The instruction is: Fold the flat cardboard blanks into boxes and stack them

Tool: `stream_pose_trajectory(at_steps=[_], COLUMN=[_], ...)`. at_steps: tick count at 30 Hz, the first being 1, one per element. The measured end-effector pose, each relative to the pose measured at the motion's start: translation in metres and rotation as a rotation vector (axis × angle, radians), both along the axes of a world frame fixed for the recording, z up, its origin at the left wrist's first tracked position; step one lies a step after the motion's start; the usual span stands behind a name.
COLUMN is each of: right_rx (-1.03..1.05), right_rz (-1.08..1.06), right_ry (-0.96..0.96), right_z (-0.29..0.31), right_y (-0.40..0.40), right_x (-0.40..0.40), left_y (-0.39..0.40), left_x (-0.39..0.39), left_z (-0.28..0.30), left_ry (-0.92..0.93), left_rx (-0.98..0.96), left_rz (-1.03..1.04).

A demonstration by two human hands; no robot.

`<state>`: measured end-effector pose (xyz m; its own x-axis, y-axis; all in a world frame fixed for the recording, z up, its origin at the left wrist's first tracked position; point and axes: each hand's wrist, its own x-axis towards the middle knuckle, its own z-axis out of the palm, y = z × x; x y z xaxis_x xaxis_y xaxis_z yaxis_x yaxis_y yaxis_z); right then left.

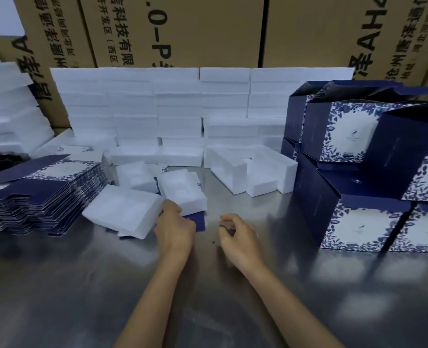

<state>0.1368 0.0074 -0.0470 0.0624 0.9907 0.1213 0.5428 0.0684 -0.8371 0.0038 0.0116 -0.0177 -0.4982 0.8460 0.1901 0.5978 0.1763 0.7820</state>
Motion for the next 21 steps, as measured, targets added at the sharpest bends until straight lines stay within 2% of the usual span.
stream_pose_trajectory(at_steps=[3,6,8,11,15,16,19,21], right_rx=[-0.037,-0.02,0.006,0.025,-0.068,-0.105,-0.217,-0.223], right_rz=[0.006,0.012,-0.016,-0.056,-0.083,-0.086,-0.054,-0.061], right_ry=[0.024,-0.305,-0.447,-0.418,-0.249,-0.157,0.369,0.567], right_z=[0.003,0.006,0.007,0.004,0.008,0.011,0.021,0.031], right_y=[0.014,0.026,0.027,0.029,0.032,0.033,0.036,0.041], right_x=[-0.005,-0.019,-0.03,-0.042,-0.047,-0.048,-0.052,-0.052], left_y=[0.001,0.003,0.002,0.001,0.002,0.002,0.001,-0.001], left_x=[0.003,0.001,-0.001,0.003,0.005,0.004,0.004,0.004], left_z=[0.002,-0.003,-0.009,-0.015,-0.012,-0.011,-0.008,-0.006], left_ry=[-0.095,-0.043,-0.003,-0.028,-0.212,-0.266,-0.37,-0.398], left_rx=[0.059,0.049,0.044,0.084,0.109,0.116,0.143,0.193], left_rz=[0.031,-0.019,-0.053,-0.052,-0.023,-0.028,-0.053,-0.086])
